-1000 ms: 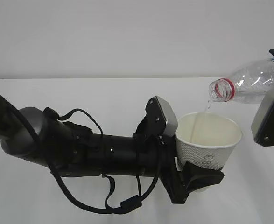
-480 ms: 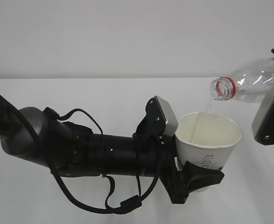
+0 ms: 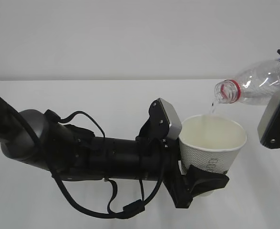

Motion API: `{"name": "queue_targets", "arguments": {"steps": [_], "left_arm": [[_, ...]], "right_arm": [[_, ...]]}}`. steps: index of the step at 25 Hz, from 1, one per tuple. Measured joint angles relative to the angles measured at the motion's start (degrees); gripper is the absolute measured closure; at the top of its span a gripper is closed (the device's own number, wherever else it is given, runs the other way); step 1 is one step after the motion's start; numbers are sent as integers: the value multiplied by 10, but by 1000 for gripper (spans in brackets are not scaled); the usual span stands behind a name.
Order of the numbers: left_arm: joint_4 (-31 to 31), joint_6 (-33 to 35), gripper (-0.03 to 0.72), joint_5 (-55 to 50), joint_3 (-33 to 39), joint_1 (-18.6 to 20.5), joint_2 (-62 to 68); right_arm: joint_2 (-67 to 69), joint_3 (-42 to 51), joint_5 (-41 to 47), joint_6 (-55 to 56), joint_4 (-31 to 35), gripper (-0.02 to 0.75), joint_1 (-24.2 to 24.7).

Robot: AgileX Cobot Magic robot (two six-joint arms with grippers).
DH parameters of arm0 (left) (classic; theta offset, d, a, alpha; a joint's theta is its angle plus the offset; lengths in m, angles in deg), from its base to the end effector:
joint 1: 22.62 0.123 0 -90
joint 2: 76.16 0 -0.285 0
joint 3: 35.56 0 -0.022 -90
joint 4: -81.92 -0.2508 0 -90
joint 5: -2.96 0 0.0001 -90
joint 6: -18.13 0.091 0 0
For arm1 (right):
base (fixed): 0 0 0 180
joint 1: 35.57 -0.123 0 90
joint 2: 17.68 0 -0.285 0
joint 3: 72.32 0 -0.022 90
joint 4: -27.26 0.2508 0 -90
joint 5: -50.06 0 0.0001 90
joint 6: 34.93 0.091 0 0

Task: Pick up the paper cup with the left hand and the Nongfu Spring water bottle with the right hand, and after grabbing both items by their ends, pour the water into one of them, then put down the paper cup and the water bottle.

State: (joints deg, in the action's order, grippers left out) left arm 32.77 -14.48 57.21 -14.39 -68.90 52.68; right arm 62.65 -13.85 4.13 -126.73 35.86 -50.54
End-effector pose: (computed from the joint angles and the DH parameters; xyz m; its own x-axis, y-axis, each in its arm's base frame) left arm 0.2303 -0.3216 0.1168 -0.1862 0.2234 -0.9568 0.9796 0.1175 -0.1633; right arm 0.2191 0.0485 0.2246 0.1488 -0.9866 -0.0672 -0.0649 0.0581 -0.9962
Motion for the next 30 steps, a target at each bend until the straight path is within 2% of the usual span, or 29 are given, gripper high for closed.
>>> {"name": "queue_targets", "arguments": {"steps": [30], "left_arm": [[0,0,180,0,0,0,0]], "right_arm": [[0,0,0,-4,0,244,0]]}}
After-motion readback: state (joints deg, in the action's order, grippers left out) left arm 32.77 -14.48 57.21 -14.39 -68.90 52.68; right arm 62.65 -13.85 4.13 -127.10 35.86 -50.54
